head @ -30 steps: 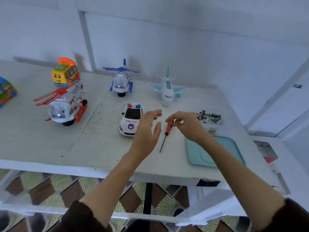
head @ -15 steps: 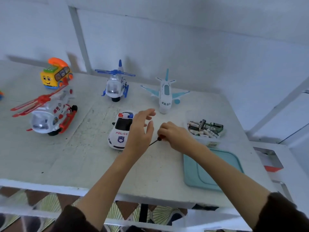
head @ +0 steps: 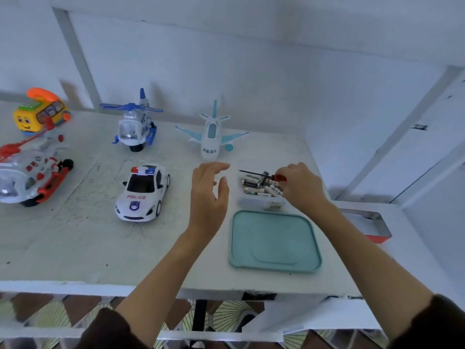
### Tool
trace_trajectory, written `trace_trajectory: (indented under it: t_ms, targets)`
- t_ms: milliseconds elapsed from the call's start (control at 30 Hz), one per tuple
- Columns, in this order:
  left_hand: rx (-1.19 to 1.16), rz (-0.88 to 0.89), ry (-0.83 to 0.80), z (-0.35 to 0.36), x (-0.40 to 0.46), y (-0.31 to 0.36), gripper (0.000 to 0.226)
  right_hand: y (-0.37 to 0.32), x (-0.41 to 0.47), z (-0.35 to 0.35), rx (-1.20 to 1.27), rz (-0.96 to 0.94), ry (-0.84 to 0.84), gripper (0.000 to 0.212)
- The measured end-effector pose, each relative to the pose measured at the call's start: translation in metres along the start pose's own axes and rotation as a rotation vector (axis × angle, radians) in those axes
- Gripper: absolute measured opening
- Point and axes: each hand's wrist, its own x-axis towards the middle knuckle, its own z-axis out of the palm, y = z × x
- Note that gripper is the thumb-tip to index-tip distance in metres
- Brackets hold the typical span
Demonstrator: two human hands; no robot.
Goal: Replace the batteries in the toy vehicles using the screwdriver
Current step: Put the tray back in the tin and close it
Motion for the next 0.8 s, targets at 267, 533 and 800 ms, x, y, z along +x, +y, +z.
trace_trajectory:
  t_ms: [267, 533, 800]
  targets:
    - [0.208, -0.152, -0.247, 0.015, -0.046, -0.004, 0.026, 0.032, -0.053, -0.007, 0.357, -0.034, 0.174, 0.021]
    - [0.341, -0.283, -0.358, 0.011, -0.091, 0.008, 0.024, 0.049, -0.112, 0.012, 0.167, 0.146, -0.229, 0.035]
    - [0.259, -0.340, -0.295, 0.007, -0.107, 0.047, 0.047, 0.044, -0.131, 0.008, 0.462, 0.094, -0.093, 0.047]
